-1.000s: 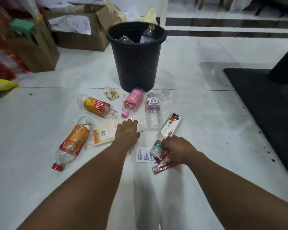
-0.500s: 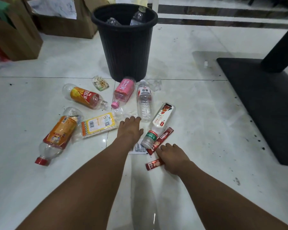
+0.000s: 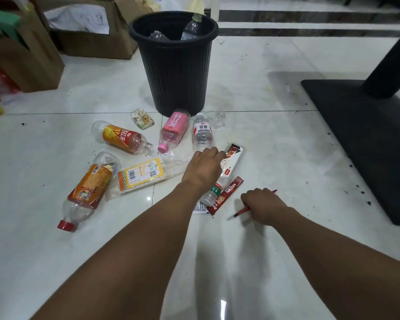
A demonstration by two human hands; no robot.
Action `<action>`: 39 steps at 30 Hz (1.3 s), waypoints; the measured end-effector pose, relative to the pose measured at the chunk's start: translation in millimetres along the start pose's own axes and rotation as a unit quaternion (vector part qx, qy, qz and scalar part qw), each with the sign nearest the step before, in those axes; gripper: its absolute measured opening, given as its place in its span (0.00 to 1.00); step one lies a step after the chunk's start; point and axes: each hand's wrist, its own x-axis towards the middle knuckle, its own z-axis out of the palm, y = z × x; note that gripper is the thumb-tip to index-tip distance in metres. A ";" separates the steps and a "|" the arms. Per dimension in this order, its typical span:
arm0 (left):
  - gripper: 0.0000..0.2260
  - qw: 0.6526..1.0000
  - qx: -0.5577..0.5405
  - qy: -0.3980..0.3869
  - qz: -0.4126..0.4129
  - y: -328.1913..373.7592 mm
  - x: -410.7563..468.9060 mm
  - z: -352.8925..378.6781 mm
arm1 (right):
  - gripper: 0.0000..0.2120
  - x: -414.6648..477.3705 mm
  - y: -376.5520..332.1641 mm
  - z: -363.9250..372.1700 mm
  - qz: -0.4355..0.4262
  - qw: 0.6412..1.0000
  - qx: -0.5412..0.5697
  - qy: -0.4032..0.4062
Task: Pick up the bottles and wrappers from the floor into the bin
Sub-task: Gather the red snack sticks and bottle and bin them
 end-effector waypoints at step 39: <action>0.17 0.984 0.086 -0.132 -0.086 -28.2 -24.7 3.4 | 0.12 11.9 2.6 -73.6 0.046 0.993 0.084 0.066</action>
